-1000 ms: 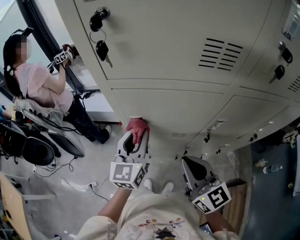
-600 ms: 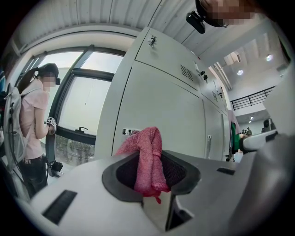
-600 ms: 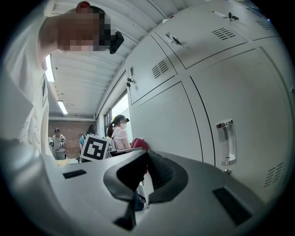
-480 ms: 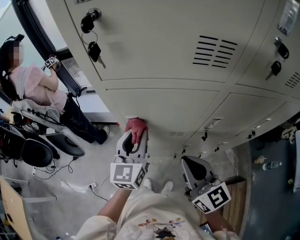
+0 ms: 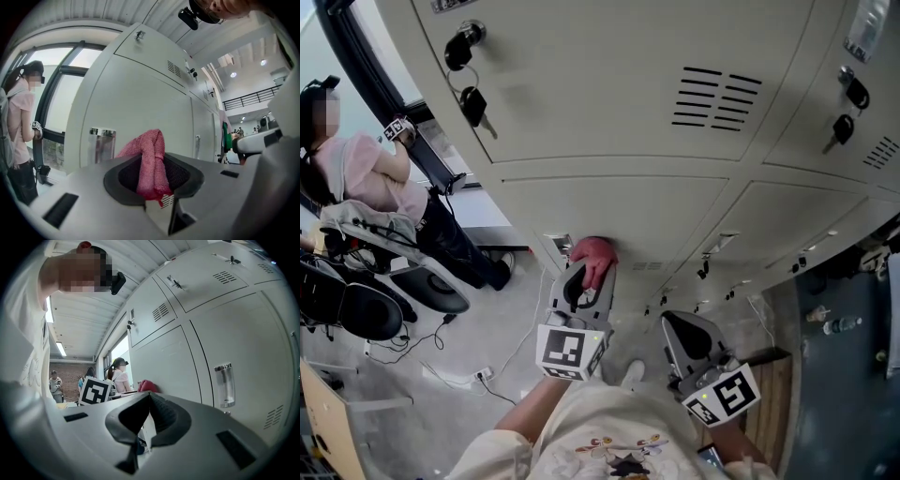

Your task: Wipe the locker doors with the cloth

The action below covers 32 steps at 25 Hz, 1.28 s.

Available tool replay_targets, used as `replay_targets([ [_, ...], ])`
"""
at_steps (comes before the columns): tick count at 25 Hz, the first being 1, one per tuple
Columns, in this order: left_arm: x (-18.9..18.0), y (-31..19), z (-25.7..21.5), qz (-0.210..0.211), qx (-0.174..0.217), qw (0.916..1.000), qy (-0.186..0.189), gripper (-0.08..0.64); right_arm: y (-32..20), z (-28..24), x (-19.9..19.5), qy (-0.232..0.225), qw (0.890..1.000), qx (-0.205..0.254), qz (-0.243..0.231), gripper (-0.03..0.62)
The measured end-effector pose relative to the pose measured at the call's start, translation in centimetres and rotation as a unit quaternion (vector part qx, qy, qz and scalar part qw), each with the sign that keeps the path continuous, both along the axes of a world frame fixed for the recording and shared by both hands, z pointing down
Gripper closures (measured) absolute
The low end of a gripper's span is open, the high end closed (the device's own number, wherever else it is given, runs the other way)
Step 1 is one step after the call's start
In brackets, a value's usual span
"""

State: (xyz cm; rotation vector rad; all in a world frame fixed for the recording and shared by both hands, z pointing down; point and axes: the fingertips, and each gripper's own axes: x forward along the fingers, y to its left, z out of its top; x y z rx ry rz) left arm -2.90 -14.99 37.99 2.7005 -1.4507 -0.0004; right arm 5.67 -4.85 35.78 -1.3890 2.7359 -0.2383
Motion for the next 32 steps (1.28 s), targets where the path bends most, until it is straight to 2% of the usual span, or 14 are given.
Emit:
replay_targets([
  [6,2.7,0.0,0.1,0.017,-0.005,0.9998,0.011,0.449,0.5,-0.4,1.5,0.004,1.000,0.004,0.018,0.586],
  [13,5.4,0.2,0.3,0.046,-0.002,0.9989,0.007,0.449,1.0,-0.1,3.2,0.005,0.999,0.000,0.040,0.586],
  [26,11.5,0.7,1.8,0.116,0.020,0.9928,-0.025,0.451,1.3,-0.1,5.3,0.011,0.998,-0.001,0.065,0.586],
  [32,13.5,1.1,2.6,0.140,0.015,0.9895,-0.032,0.450,1.3,0.0,5.6,0.011,0.998,-0.003,0.067,0.586],
])
